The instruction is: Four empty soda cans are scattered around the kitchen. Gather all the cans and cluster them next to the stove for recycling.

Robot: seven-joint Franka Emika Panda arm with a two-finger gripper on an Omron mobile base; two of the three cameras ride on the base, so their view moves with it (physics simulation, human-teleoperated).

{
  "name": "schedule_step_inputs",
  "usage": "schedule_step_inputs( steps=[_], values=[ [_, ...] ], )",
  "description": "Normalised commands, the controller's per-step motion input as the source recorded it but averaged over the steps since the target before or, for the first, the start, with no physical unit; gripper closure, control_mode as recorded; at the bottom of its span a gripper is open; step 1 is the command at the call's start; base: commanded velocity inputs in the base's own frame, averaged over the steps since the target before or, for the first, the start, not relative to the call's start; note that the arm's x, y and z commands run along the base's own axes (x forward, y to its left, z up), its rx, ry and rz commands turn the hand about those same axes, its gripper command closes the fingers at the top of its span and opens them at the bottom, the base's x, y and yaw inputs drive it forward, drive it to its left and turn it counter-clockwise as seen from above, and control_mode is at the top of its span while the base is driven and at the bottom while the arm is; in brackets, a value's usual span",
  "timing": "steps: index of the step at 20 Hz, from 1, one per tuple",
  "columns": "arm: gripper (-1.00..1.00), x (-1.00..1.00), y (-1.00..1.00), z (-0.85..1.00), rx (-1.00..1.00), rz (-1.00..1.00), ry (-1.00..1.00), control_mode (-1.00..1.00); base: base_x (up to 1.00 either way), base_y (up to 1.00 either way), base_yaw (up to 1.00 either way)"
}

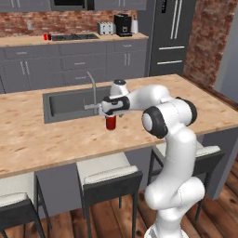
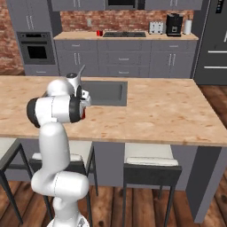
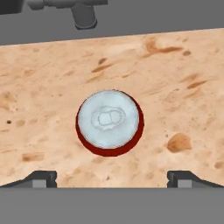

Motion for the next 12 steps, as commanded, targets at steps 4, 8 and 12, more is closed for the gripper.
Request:
schedule_step_inputs(
  steps=[4,8,12],
  values=[
    [-1.0,0.27,0.0,-0.09,0.0,0.0,0.0,-1.0,0.0,0.0,0.0],
    [-1.0,0.24,0.0,-0.12,0.0,0.0,0.0,-1.0,0.0,0.0,0.0],
    [-1.0,0.21,0.0,-0.13,0.0,0.0,0.0,-1.0,0.0,0.0,0.0]
  ],
)
